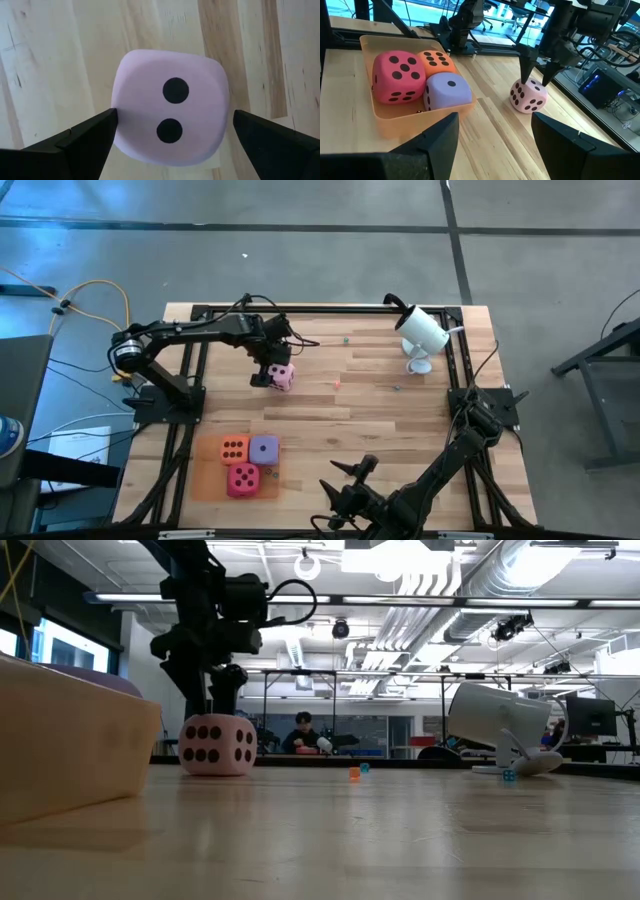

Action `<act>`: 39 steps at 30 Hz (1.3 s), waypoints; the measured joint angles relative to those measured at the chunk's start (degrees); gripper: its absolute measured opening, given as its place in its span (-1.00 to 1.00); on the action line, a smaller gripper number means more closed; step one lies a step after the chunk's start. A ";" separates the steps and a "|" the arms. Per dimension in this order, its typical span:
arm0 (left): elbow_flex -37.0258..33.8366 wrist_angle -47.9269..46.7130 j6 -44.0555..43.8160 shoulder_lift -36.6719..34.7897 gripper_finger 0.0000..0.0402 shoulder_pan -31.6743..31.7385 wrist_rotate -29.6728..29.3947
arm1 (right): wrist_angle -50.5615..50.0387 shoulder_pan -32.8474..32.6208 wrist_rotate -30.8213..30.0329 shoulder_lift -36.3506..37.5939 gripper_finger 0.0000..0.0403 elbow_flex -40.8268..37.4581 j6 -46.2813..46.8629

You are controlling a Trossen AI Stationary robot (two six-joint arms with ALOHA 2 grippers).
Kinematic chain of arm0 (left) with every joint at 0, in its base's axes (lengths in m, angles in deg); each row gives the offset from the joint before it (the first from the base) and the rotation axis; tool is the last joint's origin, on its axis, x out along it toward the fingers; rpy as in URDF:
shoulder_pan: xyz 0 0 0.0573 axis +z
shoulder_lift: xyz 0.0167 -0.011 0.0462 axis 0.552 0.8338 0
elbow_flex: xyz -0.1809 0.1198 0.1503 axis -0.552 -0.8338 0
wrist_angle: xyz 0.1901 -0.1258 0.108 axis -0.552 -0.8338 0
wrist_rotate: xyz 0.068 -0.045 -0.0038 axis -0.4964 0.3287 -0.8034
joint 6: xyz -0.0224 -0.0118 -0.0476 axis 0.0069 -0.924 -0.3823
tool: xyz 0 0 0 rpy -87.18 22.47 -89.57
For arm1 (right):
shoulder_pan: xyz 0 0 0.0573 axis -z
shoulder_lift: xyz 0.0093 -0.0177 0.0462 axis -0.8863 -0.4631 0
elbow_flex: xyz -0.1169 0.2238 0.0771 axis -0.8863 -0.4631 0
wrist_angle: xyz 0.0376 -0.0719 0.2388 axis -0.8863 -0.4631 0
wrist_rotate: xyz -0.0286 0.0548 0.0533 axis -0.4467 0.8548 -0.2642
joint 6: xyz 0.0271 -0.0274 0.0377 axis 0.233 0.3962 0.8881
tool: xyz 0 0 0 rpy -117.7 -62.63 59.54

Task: Pick & Place Dice
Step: Put the large pink dice into the orange bin

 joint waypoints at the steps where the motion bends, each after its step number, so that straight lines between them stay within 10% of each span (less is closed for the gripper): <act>1: 0.00 0.04 -0.02 0.00 0.94 0.00 -0.14 | 0.02 0.00 -0.01 0.00 0.18 -0.01 0.00; 39: -0.15 3.00 -1.16 0.33 0.94 -1.99 -7.43 | 0.61 0.00 0.21 0.00 0.18 0.00 0.38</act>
